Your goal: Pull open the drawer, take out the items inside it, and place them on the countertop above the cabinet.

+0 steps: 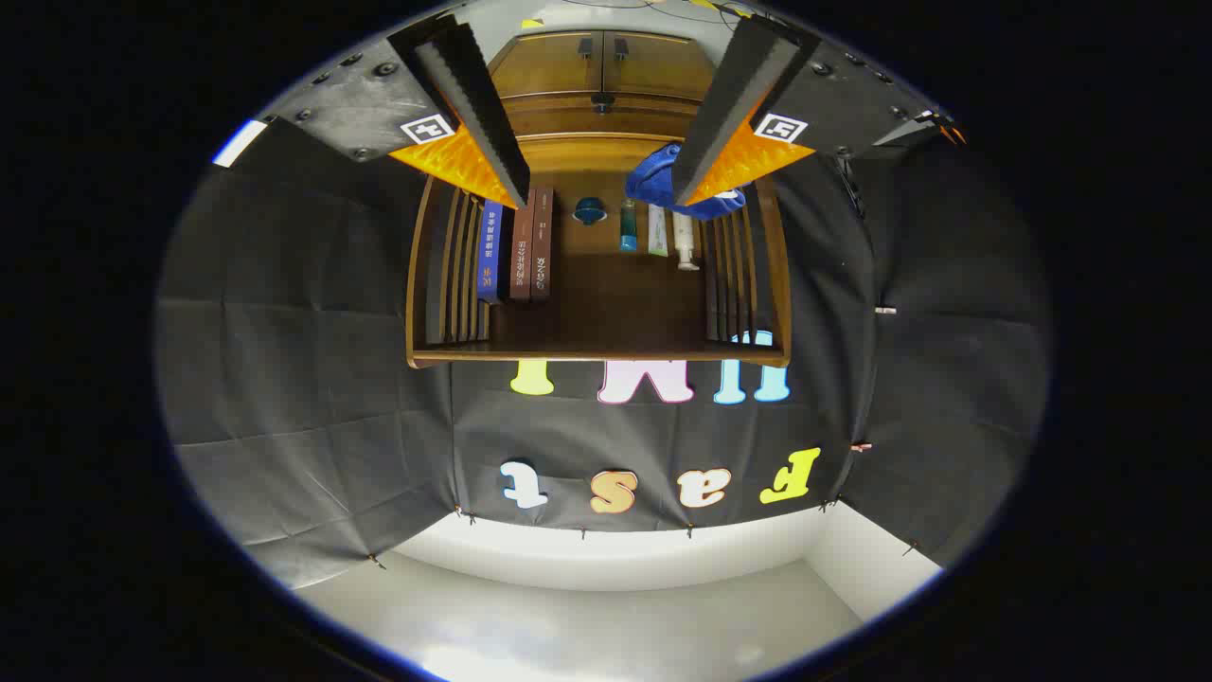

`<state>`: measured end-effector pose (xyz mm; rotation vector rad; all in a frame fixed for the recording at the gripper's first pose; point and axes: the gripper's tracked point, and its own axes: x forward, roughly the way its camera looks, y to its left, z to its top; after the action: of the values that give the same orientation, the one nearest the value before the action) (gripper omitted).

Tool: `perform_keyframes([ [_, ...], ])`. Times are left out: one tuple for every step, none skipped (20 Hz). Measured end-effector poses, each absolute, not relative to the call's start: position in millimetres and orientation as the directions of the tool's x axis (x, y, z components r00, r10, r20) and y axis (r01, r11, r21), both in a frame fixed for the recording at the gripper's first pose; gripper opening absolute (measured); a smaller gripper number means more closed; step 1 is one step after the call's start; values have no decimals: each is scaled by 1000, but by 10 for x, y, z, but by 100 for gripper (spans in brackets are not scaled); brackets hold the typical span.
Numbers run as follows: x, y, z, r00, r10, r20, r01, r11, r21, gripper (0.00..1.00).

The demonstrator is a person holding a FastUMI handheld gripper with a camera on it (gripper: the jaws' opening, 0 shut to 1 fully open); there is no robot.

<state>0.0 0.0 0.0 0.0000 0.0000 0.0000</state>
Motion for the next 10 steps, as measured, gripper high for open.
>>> perform_keyframes([
  [15,-10,2,1000,-1,-1,1,1000,3,99],
  [20,-16,8,1000,-1,-2,1,1000,9,99],
  [35,-23,9,1000,-2,-3,2,1000,13,99],
  [38,-36,33,1000,-3,-3,3,1000,17,99],
  [36,-54,49,1000,-4,-2,4,1000,16,99],
  [32,-63,51,1000,-3,-2,3,1000,16,99],
  [16,-61,49,1000,-1,-3,1,1000,15,99],
  [17,-63,38,1000,0,-5,0,1000,15,99],
  [29,-65,39,1000,0,-7,0,1000,15,99],
  [30,-71,44,1000,-2,-10,2,1000,15,99],
])
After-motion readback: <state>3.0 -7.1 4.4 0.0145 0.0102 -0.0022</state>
